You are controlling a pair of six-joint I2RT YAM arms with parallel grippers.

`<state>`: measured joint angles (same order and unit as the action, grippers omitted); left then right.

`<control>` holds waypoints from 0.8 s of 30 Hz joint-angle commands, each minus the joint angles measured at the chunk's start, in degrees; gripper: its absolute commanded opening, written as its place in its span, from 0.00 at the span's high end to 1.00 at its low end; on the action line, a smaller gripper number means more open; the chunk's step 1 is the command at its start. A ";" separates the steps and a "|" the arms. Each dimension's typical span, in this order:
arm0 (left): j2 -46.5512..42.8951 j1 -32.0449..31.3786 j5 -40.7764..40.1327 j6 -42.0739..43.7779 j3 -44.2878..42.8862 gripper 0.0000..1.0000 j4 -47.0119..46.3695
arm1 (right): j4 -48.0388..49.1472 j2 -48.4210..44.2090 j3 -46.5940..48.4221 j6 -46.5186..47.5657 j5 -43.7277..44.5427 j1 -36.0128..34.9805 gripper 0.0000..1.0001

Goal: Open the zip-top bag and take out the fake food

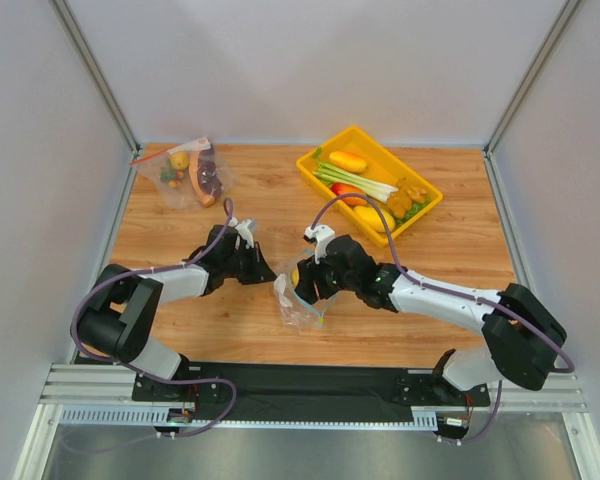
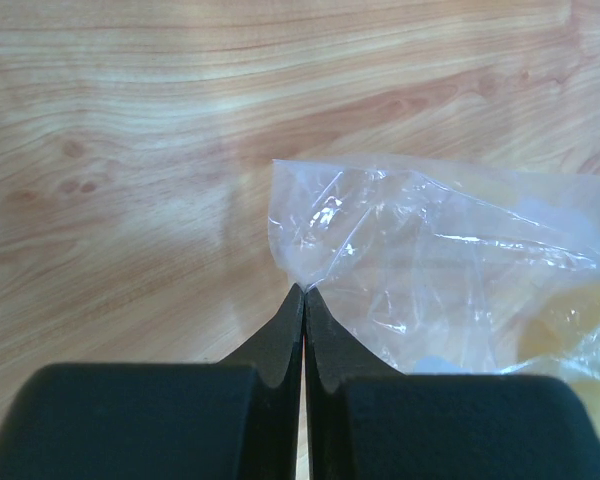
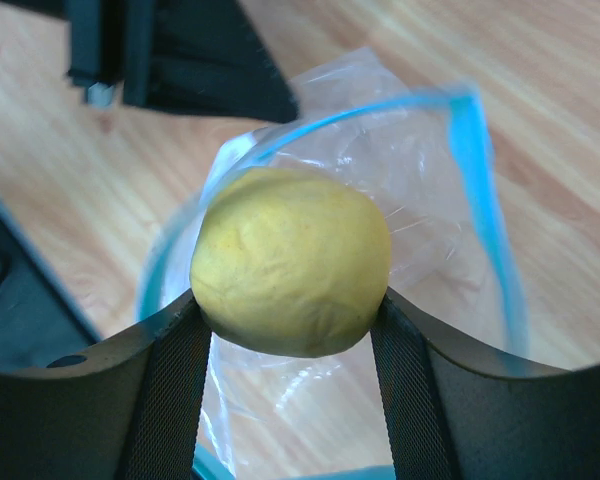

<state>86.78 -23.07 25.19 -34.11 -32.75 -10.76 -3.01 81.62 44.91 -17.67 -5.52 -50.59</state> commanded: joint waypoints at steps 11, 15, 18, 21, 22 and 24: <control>-3.46 1.53 -2.16 4.13 -2.32 1.00 4.43 | -12.89 -10.25 1.50 3.25 -7.33 -0.30 0.58; -5.57 2.33 -2.07 4.84 -1.88 1.00 5.66 | -22.45 -14.99 4.92 5.27 -3.02 -0.13 0.58; -7.41 2.42 -2.25 5.45 -2.14 1.00 7.33 | -27.99 -19.04 8.00 7.20 2.52 0.83 0.58; -9.08 2.41 -2.34 6.07 -2.40 1.00 9.00 | -31.35 -21.42 10.90 8.70 5.43 3.73 0.58; -9.87 2.42 -2.43 6.24 -2.40 1.00 9.79 | -31.79 -22.03 11.60 8.79 5.43 6.87 0.58; -10.67 2.42 -2.69 6.77 -2.40 1.00 10.50 | -31.80 -22.47 13.01 9.32 5.08 11.97 0.58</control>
<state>78.37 -20.97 22.85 -29.52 -33.34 -2.11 -31.00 60.36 54.74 -10.94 -3.92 -44.60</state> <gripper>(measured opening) 0.003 0.604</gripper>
